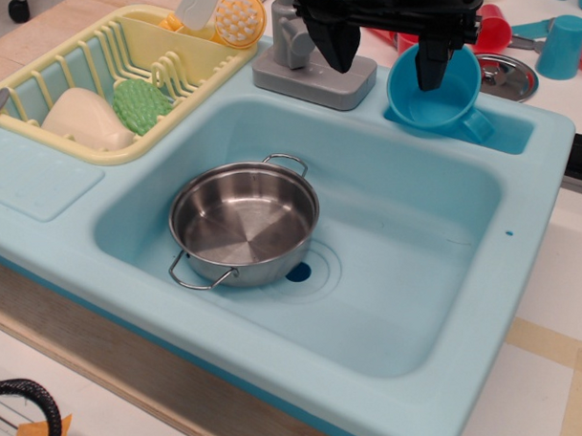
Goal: Put cup into pot or pan
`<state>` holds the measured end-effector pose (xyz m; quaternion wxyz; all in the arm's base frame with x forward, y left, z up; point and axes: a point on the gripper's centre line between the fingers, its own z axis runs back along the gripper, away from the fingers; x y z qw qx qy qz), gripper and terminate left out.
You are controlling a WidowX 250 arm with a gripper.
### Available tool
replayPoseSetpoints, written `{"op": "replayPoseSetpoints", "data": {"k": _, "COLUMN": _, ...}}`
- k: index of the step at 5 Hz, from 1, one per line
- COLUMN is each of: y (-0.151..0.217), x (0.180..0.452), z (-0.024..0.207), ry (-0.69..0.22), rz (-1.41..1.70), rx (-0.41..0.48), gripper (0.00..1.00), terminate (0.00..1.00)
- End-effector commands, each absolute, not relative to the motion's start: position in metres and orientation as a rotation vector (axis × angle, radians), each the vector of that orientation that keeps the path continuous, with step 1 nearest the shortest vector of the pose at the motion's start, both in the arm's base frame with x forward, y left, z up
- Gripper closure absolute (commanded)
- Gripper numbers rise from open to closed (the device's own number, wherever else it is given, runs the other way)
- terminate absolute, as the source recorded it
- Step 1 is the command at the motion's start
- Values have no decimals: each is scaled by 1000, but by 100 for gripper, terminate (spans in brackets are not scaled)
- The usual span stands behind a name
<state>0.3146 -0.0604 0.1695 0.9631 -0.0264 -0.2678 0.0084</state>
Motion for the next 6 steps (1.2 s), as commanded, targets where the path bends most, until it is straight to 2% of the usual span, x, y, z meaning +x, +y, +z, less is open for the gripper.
{"op": "replayPoseSetpoints", "data": {"k": 1, "y": -60, "x": 315, "z": 170, "ry": -542, "rz": 17, "rx": -53, "gripper": 0, "terminate": 0}}
{"op": "replayPoseSetpoints", "data": {"k": 4, "y": -64, "x": 350, "z": 167, "ry": -568, "rz": -96, "rx": -47, "gripper": 0, "terminate": 0}}
{"op": "replayPoseSetpoints", "data": {"k": 6, "y": -71, "x": 373, "z": 153, "ry": -569, "rz": -153, "rx": -92, "gripper": 0, "terminate": 0}}
